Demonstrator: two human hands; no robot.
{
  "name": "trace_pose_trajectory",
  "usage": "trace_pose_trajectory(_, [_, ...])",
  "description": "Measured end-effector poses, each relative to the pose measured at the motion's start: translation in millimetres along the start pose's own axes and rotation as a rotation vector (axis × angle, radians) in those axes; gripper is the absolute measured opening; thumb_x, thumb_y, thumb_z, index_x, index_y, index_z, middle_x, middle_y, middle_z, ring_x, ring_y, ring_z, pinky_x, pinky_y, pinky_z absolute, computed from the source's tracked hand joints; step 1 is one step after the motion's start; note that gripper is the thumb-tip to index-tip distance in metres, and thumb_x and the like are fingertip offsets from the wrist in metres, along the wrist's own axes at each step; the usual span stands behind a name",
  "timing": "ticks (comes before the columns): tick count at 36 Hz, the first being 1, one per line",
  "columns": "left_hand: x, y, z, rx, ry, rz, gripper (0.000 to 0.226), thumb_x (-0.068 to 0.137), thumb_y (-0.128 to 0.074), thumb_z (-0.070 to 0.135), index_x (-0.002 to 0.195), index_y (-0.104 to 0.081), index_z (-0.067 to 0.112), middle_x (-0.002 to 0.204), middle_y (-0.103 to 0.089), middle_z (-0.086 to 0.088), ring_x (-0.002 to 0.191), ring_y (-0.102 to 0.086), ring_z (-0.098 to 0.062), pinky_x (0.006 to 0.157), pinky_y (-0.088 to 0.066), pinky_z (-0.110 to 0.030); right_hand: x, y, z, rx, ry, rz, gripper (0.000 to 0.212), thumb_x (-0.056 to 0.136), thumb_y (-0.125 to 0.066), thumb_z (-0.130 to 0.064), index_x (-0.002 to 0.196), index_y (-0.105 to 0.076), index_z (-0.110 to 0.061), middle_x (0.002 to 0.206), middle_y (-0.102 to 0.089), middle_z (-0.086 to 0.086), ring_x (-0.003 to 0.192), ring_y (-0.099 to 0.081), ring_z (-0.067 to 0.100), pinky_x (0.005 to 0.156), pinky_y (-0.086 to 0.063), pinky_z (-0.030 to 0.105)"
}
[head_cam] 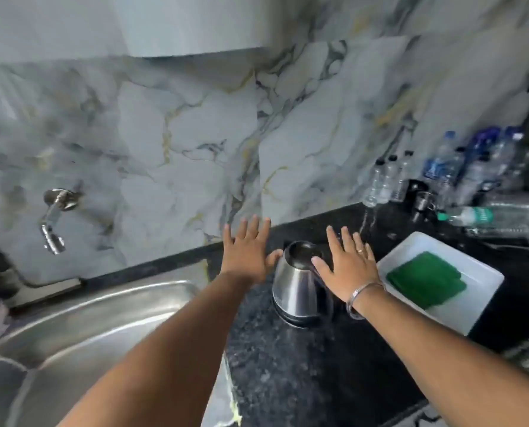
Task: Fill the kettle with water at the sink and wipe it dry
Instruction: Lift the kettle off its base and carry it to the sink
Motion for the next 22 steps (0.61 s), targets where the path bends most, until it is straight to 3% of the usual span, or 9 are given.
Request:
trace_pose_trajectory(3, [10.3, -18.9, 48.3, -0.035, -0.105, -0.039, 0.079, 0.093, -0.012, 0.071, 0.16, -0.003, 0.029, 0.169, -0.009, -0.002, 0.156, -0.002, -0.025, 0.12, 0.01, -0.059, -7.9, -29.0, 40.5, 0.241, -0.122, -0.052, 0.072, 0.097, -0.032, -0.06, 0.156, -0.021, -0.021, 0.162, -0.028, 0.013, 0.147, -0.027, 0.033, 0.118, -0.026, 0.047])
trace_pose_trajectory(5, [11.8, -32.2, 72.6, -0.08, -0.155, -0.051, 0.077, 0.094, -0.013, 0.07, 0.16, -0.007, 0.03, 0.169, -0.009, -0.002, 0.156, -0.001, -0.024, 0.121, 0.011, -0.057, -15.9, -53.9, 54.3, 0.449, -0.18, -0.103, 0.059, 0.1, -0.035, -0.055, 0.144, -0.046, -0.017, 0.147, -0.052, 0.01, 0.136, -0.046, 0.03, 0.109, -0.038, 0.041])
trace_pose_trajectory(7, [14.6, -43.0, 83.4, -0.121, -0.16, -0.073, 0.074, 0.097, -0.018, 0.068, 0.16, -0.012, 0.029, 0.169, -0.011, -0.002, 0.156, -0.002, -0.025, 0.123, 0.008, -0.055, -21.1, -66.3, 57.7, 0.62, -0.253, -0.085, 0.045, 0.101, -0.036, -0.053, 0.099, -0.069, -0.023, 0.101, -0.072, 0.003, 0.105, -0.064, 0.032, 0.081, -0.045, 0.036])
trace_pose_trajectory(8, [16.8, -48.1, 85.3, -0.147, -0.153, -0.086, 0.073, 0.098, -0.02, 0.067, 0.159, -0.016, 0.027, 0.169, -0.013, -0.003, 0.156, -0.003, -0.025, 0.124, 0.005, -0.053, -22.1, -68.6, 58.2, 0.685, -0.292, -0.056, 0.049, 0.102, -0.036, -0.052, 0.073, -0.063, -0.023, 0.076, -0.068, -0.002, 0.086, -0.065, 0.031, 0.068, -0.04, 0.035])
trace_pose_trajectory(10, [18.4, -54.5, 88.4, -0.261, -0.127, -0.105, 0.072, 0.099, -0.028, 0.065, 0.158, -0.024, 0.023, 0.168, -0.018, -0.004, 0.156, -0.007, -0.026, 0.126, -0.003, -0.049, -25.0, -75.8, 58.5, 0.797, -0.362, 0.0, 0.057, 0.103, -0.038, -0.049, 0.055, -0.048, -0.02, 0.055, -0.054, -0.005, 0.065, -0.056, 0.026, 0.055, -0.033, 0.036])
trace_pose_trajectory(15, [19.3, -62.8, 81.6, -0.565, -0.043, -0.107, 0.064, 0.096, -0.051, 0.057, 0.145, -0.048, 0.015, 0.165, -0.027, -0.005, 0.155, -0.012, -0.025, 0.124, -0.018, -0.044, -30.1, -96.9, 45.0, 1.147, -0.397, 0.076, 0.059, 0.102, -0.042, -0.047, 0.067, -0.064, -0.005, 0.059, -0.068, 0.008, 0.053, -0.062, 0.012, 0.054, -0.046, 0.021])
trace_pose_trajectory(19, [21.0, -67.5, 70.2, -0.663, 0.012, -0.066, 0.052, 0.093, -0.059, 0.052, 0.129, -0.06, 0.014, 0.16, -0.034, -0.012, 0.154, -0.01, -0.034, 0.121, -0.014, -0.059, -25.9, -99.2, 39.1, 1.253, -0.36, 0.162, 0.084, 0.087, -0.035, -0.063, 0.057, -0.045, 0.015, 0.044, -0.048, 0.014, 0.038, -0.045, 0.015, 0.041, -0.038, 0.016])
trace_pose_trajectory(22, [24.1, -73.4, 68.6, -0.719, 0.016, -0.069, 0.046, 0.092, -0.063, 0.049, 0.118, -0.064, 0.01, 0.155, -0.04, -0.016, 0.153, -0.015, -0.036, 0.121, -0.013, -0.061, -24.5, -106.0, 42.7, 1.255, -0.424, 0.211, 0.08, 0.085, -0.032, -0.065, 0.052, -0.038, 0.008, 0.042, -0.042, 0.014, 0.036, -0.043, 0.019, 0.038, -0.042, 0.024])
Point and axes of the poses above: each hand's wrist, its own x-axis towards the middle knuckle, its own y-axis out of the back of the hand, z = x × y, the point moved 10 cm from there along x, towards the middle knuckle
